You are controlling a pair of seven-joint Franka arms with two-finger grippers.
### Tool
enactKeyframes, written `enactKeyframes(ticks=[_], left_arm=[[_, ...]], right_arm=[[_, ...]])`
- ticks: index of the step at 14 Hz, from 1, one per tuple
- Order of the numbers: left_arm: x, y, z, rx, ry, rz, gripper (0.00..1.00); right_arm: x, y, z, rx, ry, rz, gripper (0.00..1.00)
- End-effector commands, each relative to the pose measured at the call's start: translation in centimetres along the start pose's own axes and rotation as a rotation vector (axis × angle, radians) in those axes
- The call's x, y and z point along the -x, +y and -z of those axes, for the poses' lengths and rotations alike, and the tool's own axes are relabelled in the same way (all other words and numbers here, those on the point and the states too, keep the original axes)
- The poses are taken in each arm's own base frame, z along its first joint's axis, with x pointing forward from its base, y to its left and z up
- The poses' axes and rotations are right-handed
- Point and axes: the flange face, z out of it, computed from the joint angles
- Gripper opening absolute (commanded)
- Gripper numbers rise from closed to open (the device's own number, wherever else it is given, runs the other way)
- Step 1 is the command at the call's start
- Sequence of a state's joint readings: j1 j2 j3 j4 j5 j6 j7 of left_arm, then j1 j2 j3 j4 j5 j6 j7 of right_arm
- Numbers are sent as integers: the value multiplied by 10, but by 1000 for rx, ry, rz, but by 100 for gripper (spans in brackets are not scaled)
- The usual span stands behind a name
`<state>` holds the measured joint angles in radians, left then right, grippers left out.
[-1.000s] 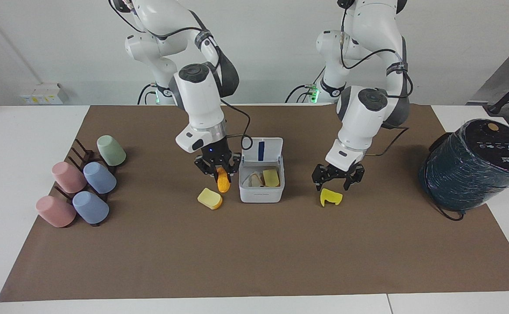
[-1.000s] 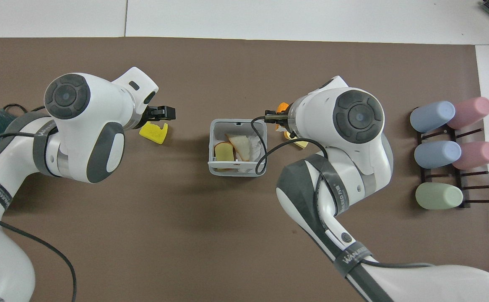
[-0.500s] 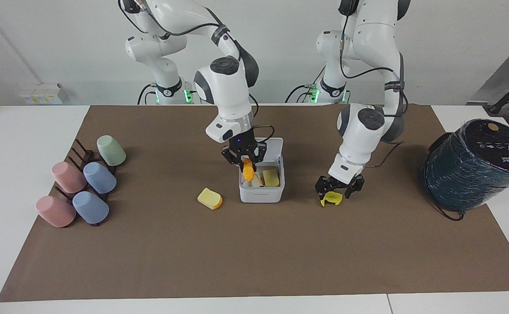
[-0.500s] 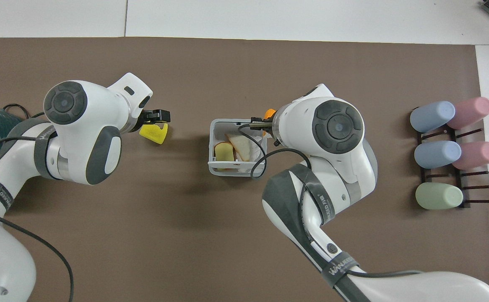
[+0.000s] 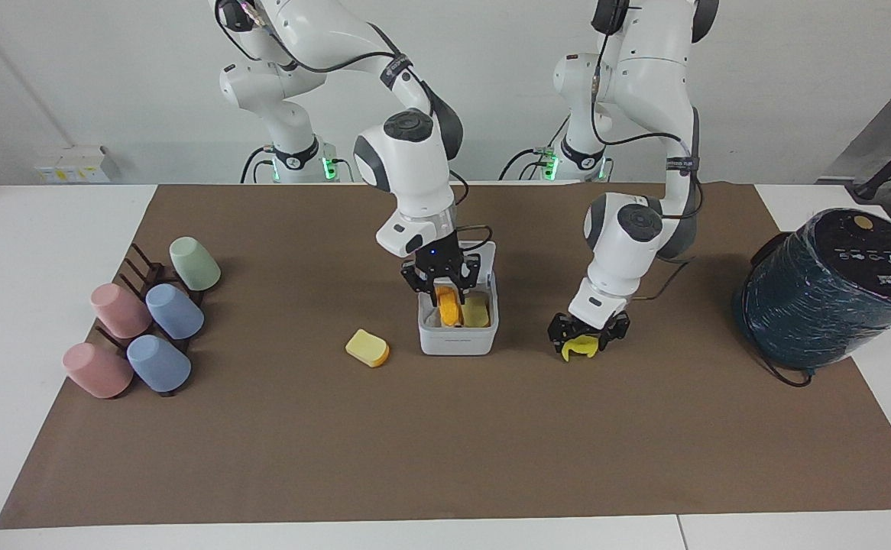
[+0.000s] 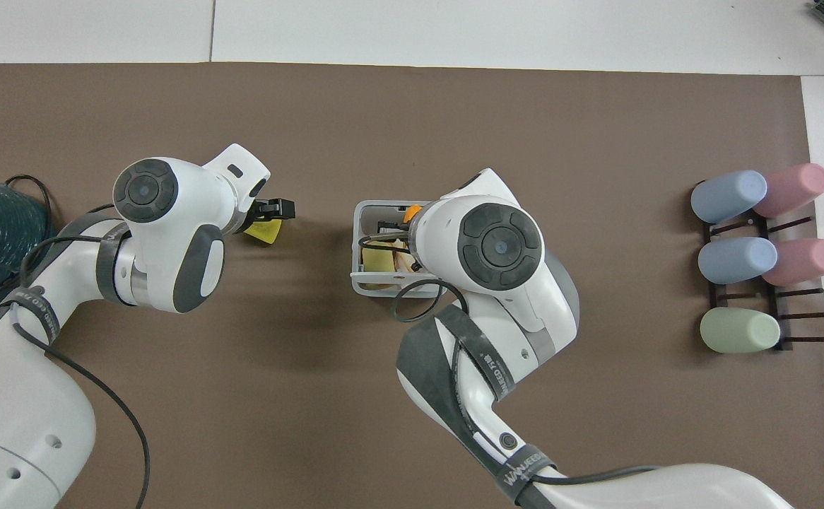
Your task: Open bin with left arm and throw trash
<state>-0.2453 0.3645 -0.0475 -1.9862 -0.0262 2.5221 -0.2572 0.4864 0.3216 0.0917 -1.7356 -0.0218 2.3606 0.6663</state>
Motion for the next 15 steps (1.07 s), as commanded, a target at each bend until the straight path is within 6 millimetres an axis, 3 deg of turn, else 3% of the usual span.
enactKeyframes(ticks=[1, 4, 6, 10, 12, 15], left_arm=[[6, -4, 2, 6, -3, -9, 55], [6, -3, 4, 2, -22, -7, 21], [1, -1, 9, 4, -13, -10, 2], [-34, 21, 45, 7, -35, -15, 0], [-53, 32, 79, 17, -32, -19, 0], [-52, 81, 124, 25, -54, 6, 0]], right_arm=[[-7, -6, 6, -10, -7, -37, 100], [-22, 3, 22, 11, -5, -52, 100], [-43, 23, 35, 40, -8, -55, 100], [-63, 65, 25, 71, -12, 80, 100], [-63, 86, 15, 86, -39, 207, 100], [-63, 118, -5, 91, -71, 345, 100]])
